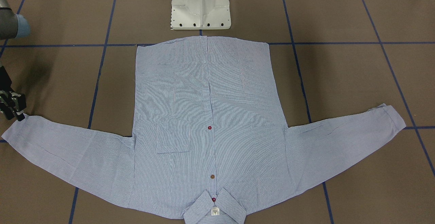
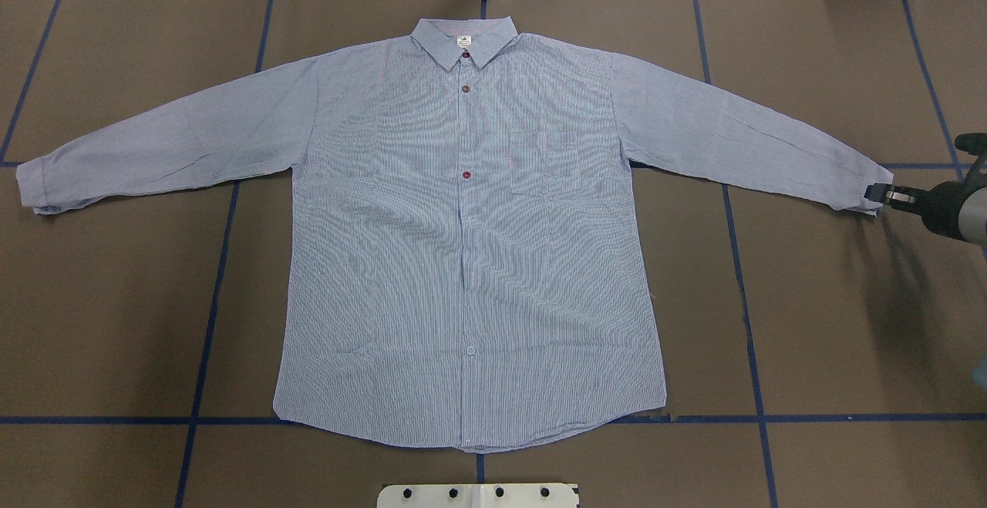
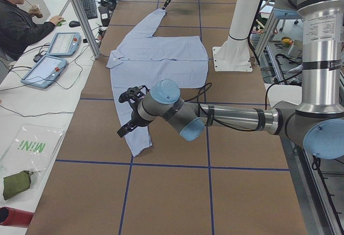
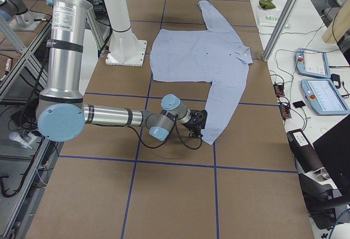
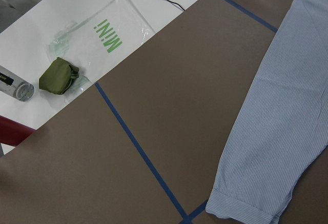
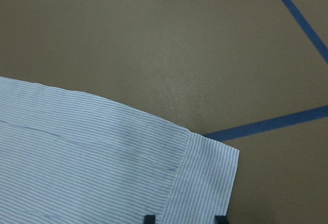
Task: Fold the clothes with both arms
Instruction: 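Lower the right gripper onto the sleeve cuff nearest it and grasp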
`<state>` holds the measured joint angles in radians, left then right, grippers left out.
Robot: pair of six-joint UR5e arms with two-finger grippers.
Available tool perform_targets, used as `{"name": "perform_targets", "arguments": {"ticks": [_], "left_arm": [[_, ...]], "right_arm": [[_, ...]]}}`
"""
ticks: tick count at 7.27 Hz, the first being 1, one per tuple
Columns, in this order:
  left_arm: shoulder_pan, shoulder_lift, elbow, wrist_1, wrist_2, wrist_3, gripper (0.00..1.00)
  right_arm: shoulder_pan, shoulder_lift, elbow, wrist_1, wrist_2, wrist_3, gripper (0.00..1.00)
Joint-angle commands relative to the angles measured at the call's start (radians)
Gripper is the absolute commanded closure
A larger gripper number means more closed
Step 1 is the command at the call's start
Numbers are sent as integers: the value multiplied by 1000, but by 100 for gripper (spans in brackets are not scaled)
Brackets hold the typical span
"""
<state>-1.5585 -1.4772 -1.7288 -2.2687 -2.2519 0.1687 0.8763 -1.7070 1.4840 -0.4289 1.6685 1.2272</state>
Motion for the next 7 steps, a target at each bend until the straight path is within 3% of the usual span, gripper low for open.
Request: {"name": "perform_targets", "arguments": {"ticks": [1,5,7], "left_arm": [[0,0,5,0,0,2,0],[0,0,12,0,-32,2,0],[0,-2,17,-2,-46,3,0]], "right_arm": [[-16,1,-8,1,-21,3,50],[-33,3,-7,2,-41,15,52],[-36,10,-8,2,-39,46,74]]}}
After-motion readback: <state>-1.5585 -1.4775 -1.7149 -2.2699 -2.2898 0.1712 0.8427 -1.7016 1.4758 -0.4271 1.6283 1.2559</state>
